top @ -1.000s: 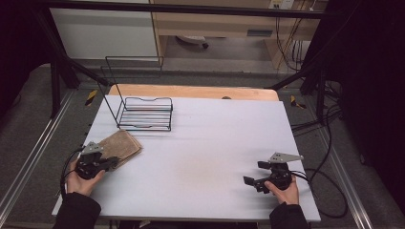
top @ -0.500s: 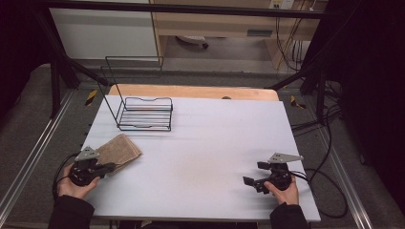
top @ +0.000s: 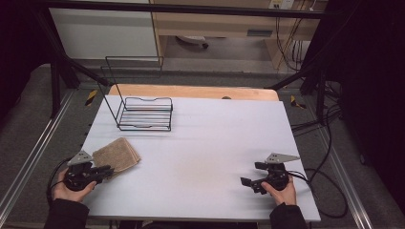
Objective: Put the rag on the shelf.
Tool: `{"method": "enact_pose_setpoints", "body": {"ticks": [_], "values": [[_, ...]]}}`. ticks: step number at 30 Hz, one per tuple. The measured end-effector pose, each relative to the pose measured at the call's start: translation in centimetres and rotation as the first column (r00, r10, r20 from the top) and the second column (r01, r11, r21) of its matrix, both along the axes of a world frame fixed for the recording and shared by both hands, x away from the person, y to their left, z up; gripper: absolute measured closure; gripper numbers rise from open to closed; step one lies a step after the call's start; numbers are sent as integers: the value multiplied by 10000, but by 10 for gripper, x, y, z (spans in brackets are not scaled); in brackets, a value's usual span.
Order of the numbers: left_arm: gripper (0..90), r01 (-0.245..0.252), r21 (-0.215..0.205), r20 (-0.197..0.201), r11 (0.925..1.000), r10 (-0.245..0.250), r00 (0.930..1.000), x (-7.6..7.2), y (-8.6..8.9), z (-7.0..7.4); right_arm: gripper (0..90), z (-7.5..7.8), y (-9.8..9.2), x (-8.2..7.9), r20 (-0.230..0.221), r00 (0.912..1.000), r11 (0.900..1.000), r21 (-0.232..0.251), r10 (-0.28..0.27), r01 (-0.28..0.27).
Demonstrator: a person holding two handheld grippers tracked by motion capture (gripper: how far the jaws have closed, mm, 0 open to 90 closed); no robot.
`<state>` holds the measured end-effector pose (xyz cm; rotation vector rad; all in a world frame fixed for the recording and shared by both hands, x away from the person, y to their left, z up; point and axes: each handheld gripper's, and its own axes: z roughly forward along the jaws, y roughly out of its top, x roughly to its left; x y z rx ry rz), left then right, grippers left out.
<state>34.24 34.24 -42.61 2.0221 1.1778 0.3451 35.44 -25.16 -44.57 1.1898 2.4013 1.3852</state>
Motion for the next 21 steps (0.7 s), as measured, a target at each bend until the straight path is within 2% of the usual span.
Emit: {"method": "enact_pose_setpoints", "body": {"ticks": [1, 4, 5, 7, 10, 11, 13, 14, 15, 16, 18, 19, 21], "values": [[648, -102, -115, 74, 9999, 103, 9999, 0, 0, 1, 30, 0, 0, 0, 0, 10000, 10000, 0, 0, 0], [514, -422, -425, 262, 9982, 433, 9987, 2, 4, 2, 30, 2, 5, 0, 53, 10000, 10000, -13, -23, 23], [445, -521, -508, 332, 9973, 538, 9980, 2, 6, 3, 31, 3, 10, 1, 95, 10000, 10000, 66, -22, 21], [373, -713, -622, 463, 9955, 743, 9962, 3, 8, 2, 34, 5, 18, 2, 172, 9998, 10000, 58, -35, 34], [290, -770, -756, 565, 9942, 814, 9951, 5, 9, 1, 34, 10, 36, 5, 190, 9998, 10000, 94, -3, 1], [290, -713, -758, 564, 9946, 757, 9955, 5, 9, 1, 34, 10, 36, 5, 190, 9998, 10000, 94, -3, 1], [231, -553, -695, 566, 9960, 592, 9966, 6, 7, 1, 31, 15, 56, 11, 245, 9996, 9999, -4, 129, -129], [231, -529, -690, 617, 9962, 571, 9965, 6, 6, 0, 31, 15, 56, 11, 245, 9996, 9999, -4, 129, -129], [208, -397, -784, 527, 9961, 439, 9976, 7, 5, -1, 33, 20, 71, 14, 363, 9991, 9997, -24, 233, -232], [202, -397, -784, 527, 9961, 439, 9976, 7, 5, -1, 33, 20, 71, 14, 363, 9991, 9997, -24, 233, -232], [191, -247, -805, 439, 9964, 283, 9986, 8, 5, -1, 31, 24, 87, 19, 490, 9982, 9994, -6, 343, -343], [180, -222, -810, 408, 9965, 255, 9988, 8, 5, -2, 29, 29, 106, 24, 598, 9970, 9987, 104, 498, -505], [176, -211, -814, 394, 9965, 244, 9989, 8, 5, -3, 31, 33, 127, 29, 691, 9954, 9977, 107, 660, -669]]}}
